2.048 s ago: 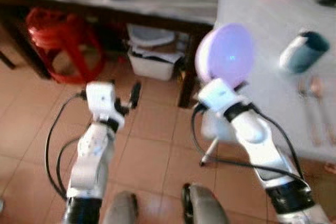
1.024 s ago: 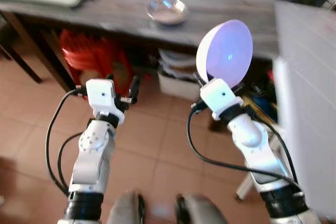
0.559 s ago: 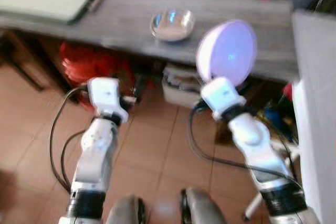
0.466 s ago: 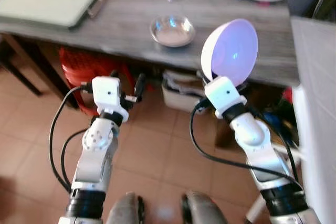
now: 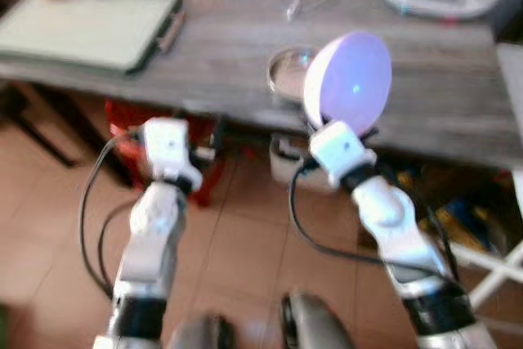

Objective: Setting the table

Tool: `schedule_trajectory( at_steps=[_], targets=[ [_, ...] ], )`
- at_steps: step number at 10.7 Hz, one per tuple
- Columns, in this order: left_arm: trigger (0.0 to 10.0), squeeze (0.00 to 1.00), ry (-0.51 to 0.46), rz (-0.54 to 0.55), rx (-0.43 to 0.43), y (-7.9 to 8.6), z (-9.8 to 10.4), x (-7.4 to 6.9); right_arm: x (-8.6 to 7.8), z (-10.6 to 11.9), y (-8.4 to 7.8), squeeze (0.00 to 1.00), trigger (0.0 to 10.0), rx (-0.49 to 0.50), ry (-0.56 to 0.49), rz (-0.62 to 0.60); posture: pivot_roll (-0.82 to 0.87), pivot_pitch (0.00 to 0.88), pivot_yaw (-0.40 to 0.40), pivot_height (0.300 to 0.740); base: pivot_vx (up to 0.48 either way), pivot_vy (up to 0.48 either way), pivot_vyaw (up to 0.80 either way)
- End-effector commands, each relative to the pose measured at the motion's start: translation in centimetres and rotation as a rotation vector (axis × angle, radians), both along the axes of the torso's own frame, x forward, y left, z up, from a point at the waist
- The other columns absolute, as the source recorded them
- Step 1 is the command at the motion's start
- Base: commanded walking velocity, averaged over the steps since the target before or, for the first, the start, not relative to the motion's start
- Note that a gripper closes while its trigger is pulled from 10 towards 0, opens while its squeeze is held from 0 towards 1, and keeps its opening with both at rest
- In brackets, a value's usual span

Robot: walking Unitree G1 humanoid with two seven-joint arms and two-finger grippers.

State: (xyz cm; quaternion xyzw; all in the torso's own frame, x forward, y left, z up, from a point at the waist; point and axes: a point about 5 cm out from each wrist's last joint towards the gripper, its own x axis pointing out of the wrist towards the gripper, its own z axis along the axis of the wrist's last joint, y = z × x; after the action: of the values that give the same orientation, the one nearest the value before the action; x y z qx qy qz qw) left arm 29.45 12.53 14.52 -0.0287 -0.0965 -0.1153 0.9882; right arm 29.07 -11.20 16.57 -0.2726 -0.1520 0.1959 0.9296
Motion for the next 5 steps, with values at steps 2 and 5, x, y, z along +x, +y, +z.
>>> schedule_trajectory(
  at_steps=[2,5],
  targets=[
    [10.0,0.0,-0.006,0.026,0.013,0.77,0.03,-0.17,-0.17,0.61,0.96,0.0,10.0,0.003,-0.036,0.035,-0.1,0.182,0.008,0.74,0.409,0.249,0.0],
    [10.0,0.0,-0.02,0.015,0.033,0.53,0.08,-0.51,0.47,0.67,0.85,0.0,10.0,-0.021,-0.041,0.006,-0.1,0.183,0.006,0.74,0.455,0.0,0.0]
  ],
)
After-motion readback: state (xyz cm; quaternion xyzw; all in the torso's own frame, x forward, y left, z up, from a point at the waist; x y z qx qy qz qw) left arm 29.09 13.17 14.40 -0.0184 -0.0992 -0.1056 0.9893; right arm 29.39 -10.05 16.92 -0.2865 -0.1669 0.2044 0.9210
